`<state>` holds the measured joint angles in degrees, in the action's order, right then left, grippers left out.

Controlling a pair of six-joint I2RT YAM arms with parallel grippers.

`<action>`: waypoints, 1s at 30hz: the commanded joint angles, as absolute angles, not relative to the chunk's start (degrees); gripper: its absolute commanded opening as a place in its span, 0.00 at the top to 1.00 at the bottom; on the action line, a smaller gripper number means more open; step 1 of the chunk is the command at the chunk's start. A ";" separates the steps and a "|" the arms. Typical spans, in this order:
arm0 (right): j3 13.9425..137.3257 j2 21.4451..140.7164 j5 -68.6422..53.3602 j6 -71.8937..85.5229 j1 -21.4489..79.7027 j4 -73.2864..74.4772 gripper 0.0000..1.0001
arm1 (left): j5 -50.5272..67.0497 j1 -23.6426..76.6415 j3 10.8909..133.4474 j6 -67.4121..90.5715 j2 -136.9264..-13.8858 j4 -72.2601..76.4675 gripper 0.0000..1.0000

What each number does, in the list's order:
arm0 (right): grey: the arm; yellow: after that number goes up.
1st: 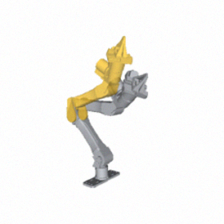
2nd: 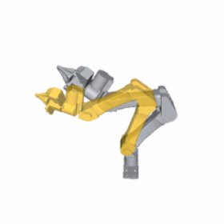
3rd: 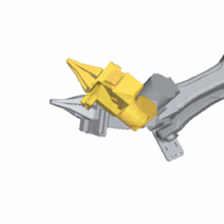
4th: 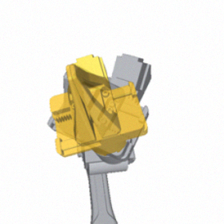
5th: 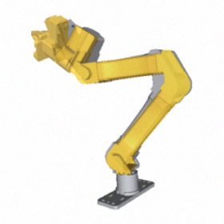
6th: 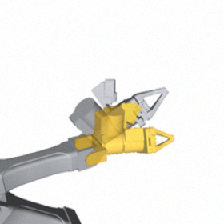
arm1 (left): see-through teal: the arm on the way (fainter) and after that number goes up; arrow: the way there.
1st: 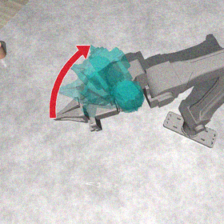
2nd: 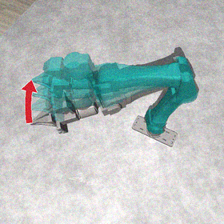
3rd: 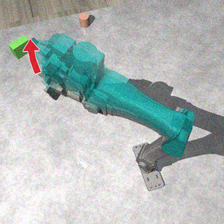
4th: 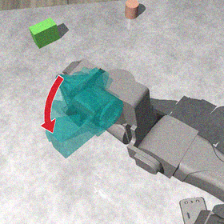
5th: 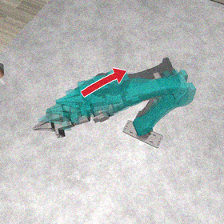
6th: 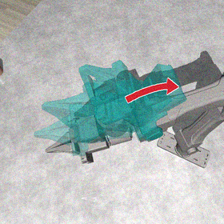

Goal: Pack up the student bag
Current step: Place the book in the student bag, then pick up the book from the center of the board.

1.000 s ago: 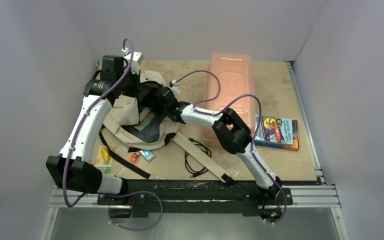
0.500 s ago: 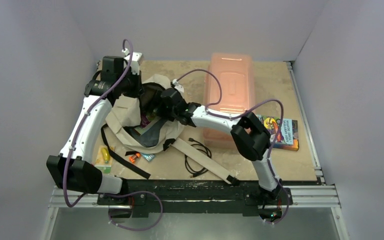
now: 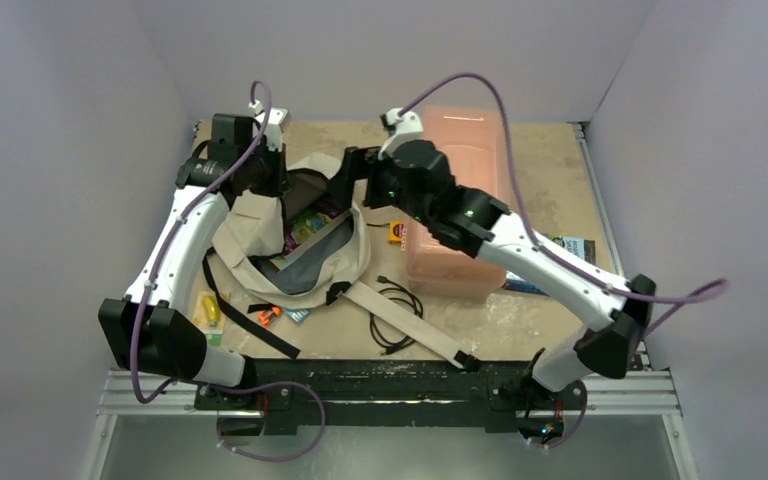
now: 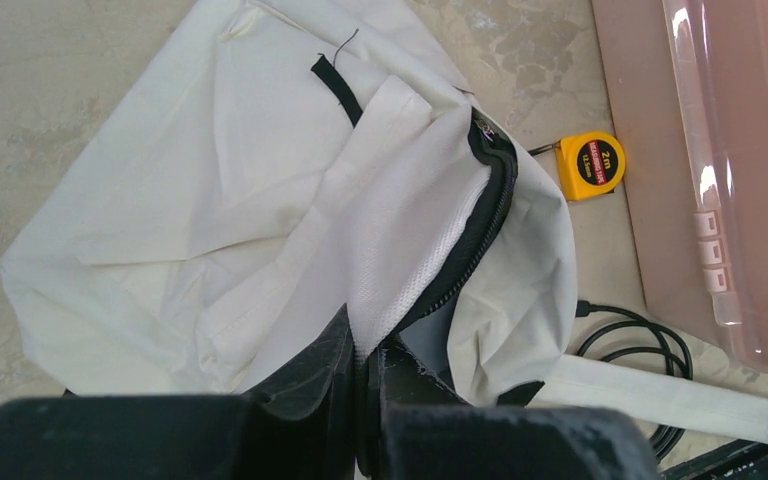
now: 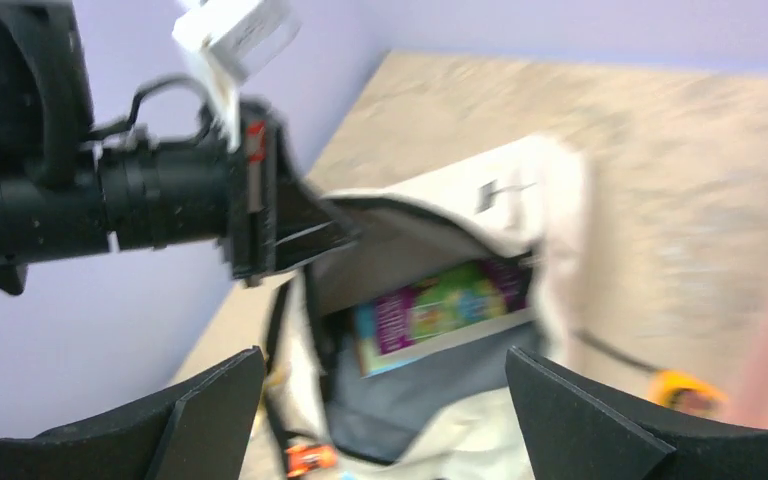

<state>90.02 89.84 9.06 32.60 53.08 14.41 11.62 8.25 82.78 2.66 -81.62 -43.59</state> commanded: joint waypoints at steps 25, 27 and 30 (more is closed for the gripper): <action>34.70 37.31 -14.25 60.49 -19.14 31.85 0.01 | 17.91 10.20 81.83 6.80 -82.03 -39.21 0.90; 31.59 37.81 -17.95 62.17 -19.13 32.27 0.01 | 18.86 10.20 81.70 7.17 -82.01 -38.95 0.90; 24.74 37.15 -20.81 66.42 -19.12 28.37 0.02 | 19.67 10.20 81.70 7.54 -82.02 -38.67 0.90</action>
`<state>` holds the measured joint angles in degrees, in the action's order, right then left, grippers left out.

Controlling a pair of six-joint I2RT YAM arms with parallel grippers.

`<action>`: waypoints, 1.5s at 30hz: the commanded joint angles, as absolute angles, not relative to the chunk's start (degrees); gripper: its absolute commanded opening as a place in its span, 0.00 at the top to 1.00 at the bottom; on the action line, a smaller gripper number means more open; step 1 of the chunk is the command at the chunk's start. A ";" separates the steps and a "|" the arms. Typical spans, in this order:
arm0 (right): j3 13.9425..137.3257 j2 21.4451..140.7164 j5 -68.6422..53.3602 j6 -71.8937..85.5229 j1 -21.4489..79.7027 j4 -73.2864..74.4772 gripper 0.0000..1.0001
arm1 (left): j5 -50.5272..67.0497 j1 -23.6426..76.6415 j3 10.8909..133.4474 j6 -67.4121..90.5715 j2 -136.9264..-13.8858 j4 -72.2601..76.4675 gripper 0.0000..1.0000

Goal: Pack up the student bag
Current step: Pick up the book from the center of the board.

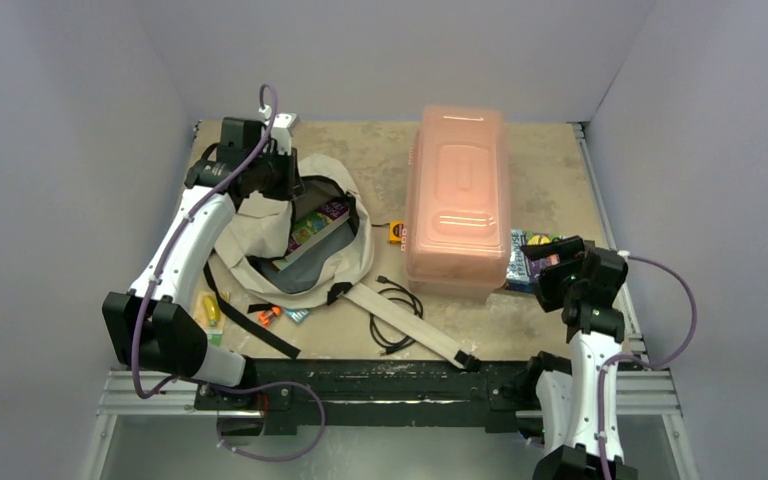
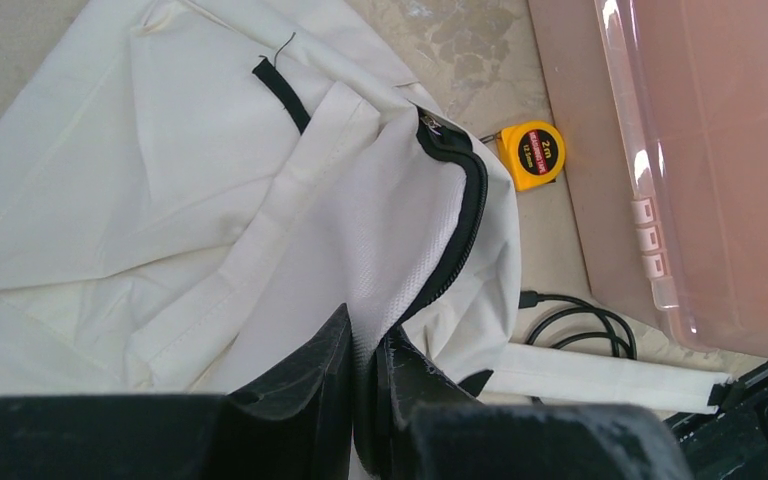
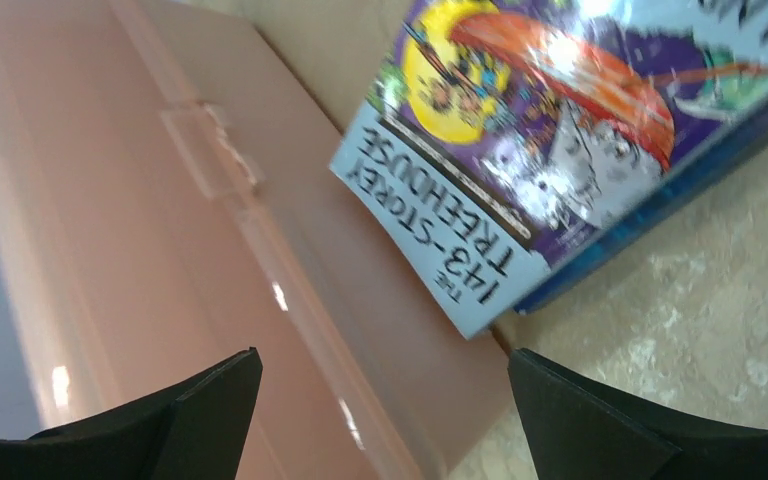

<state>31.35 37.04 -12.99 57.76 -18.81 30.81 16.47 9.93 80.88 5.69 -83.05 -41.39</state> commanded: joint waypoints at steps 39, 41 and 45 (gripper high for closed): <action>44.77 81.01 -5.18 40.78 -22.24 3.42 0.01 | 21.36 12.13 81.47 7.30 -81.00 -38.48 0.90; 41.55 76.63 -6.09 42.04 -22.31 5.33 0.01 | 21.59 12.13 81.39 7.30 -80.87 -38.35 0.90; 32.56 70.81 -16.37 48.68 -22.30 0.55 0.01 | 21.94 12.13 81.30 7.43 -80.84 -38.17 0.90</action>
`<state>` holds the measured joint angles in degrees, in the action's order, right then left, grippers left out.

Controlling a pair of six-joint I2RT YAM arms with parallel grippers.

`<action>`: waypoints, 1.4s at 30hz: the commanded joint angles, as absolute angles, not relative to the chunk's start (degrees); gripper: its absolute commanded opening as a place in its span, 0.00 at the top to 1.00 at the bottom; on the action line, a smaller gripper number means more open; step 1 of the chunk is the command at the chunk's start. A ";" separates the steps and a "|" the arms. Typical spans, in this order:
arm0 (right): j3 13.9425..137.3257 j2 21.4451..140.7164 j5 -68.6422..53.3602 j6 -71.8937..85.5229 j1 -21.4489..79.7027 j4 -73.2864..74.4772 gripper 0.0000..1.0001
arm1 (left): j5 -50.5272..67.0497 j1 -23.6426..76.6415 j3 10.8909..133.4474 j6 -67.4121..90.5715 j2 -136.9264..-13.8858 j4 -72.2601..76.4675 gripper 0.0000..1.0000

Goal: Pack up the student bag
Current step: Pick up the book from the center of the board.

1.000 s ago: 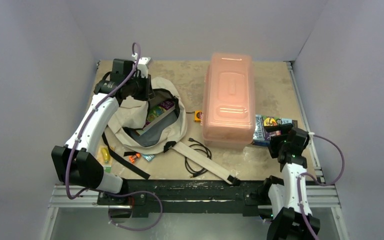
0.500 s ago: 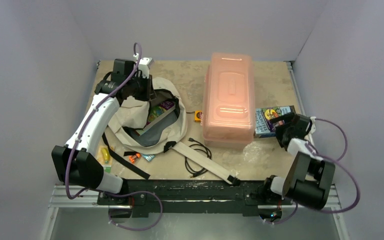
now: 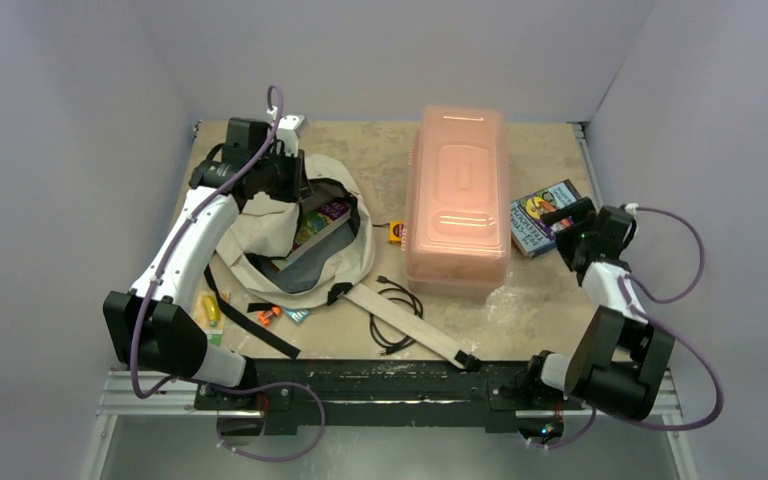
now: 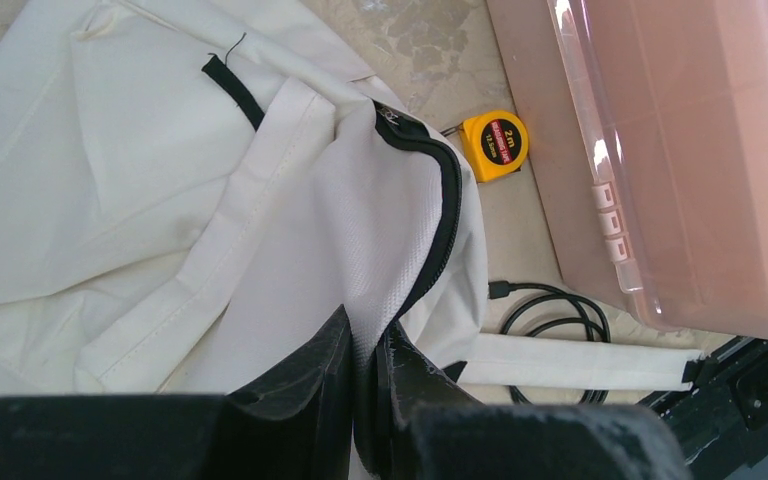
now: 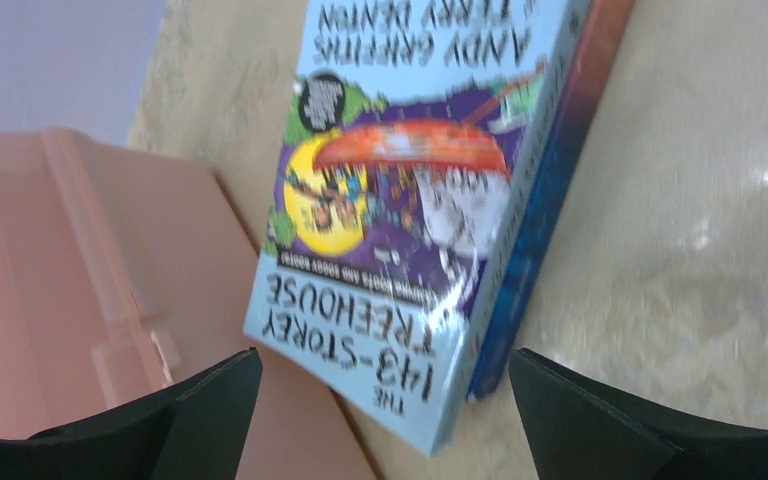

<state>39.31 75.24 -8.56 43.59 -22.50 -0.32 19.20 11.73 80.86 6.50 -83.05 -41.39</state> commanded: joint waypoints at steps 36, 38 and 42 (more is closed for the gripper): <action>16.47 80.34 -24.10 69.18 -22.37 -43.82 0.85 | 22.65 12.48 81.38 7.26 -80.95 -38.36 0.91; 17.91 75.41 -22.99 66.89 -22.39 -36.55 0.98 | 22.67 12.48 81.39 7.25 -80.95 -38.34 0.91; 22.14 65.59 -18.41 62.62 -22.41 -21.16 1.00 | 22.71 12.48 81.36 7.34 -81.04 -38.33 0.91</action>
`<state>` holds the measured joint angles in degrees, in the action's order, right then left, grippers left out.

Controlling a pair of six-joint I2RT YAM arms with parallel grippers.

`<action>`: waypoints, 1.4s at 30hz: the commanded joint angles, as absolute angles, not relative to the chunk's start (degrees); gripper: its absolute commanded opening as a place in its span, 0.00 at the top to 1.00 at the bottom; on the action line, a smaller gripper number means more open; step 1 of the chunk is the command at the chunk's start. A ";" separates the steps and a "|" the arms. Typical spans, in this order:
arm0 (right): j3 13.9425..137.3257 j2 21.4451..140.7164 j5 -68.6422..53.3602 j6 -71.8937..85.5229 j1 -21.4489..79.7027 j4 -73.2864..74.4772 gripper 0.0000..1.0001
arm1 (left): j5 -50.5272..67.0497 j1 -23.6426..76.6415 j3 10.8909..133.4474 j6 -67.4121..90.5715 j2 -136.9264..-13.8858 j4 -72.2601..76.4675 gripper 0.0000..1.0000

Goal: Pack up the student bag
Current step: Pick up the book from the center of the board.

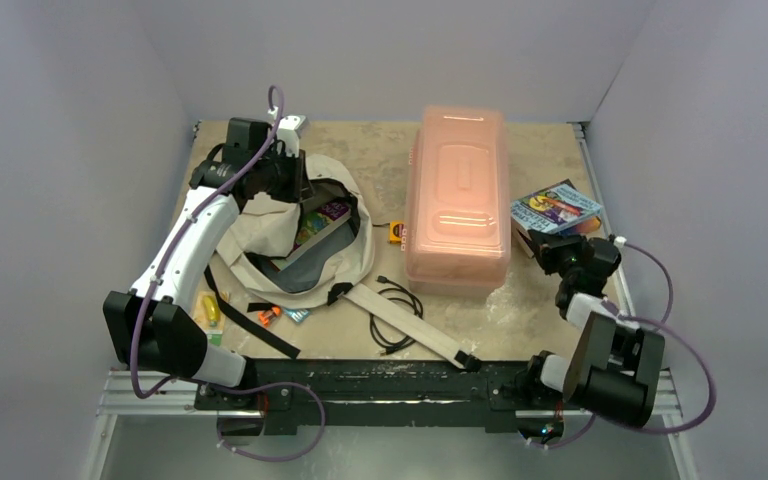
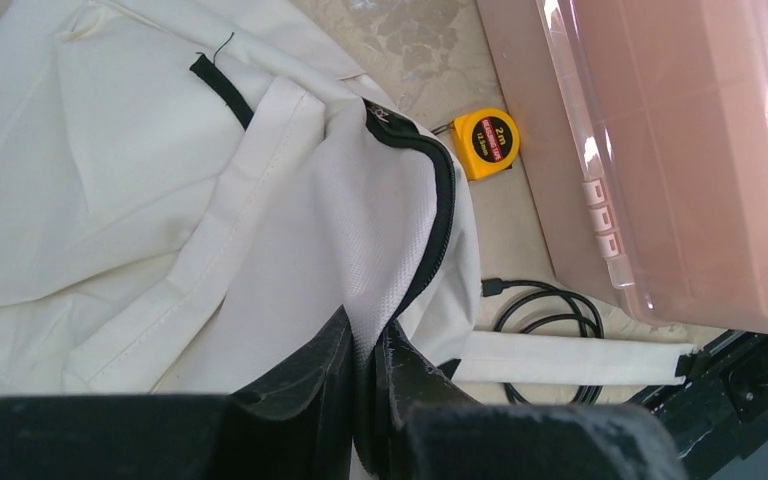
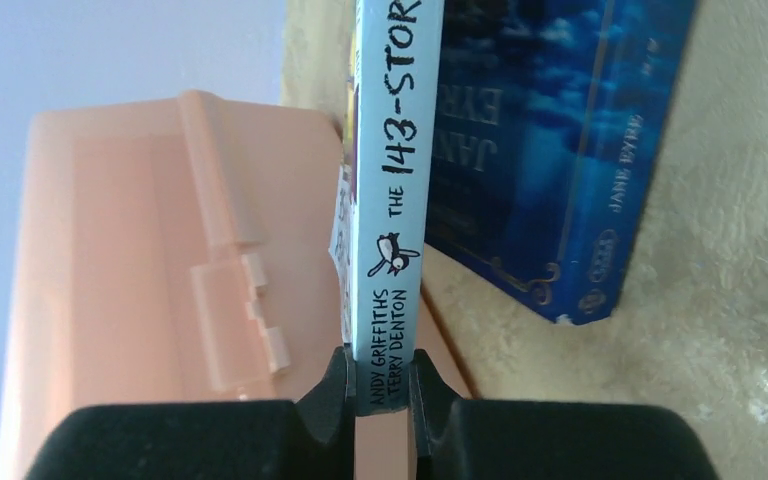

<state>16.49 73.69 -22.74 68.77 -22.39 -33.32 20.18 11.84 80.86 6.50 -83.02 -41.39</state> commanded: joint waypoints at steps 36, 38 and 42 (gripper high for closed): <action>73.15 68.47 -43.91 58.97 19.62 -11.92 1.00 | 45.75 6.42 62.66 69.13 -60.91 14.12 0.00; 71.75 68.32 -44.67 60.93 22.50 -14.05 1.00 | 44.26 6.42 60.71 70.14 -60.18 16.50 0.00; 70.43 68.80 -46.09 63.10 26.85 -15.71 1.00 | 42.71 6.51 55.78 74.24 -58.60 27.51 0.00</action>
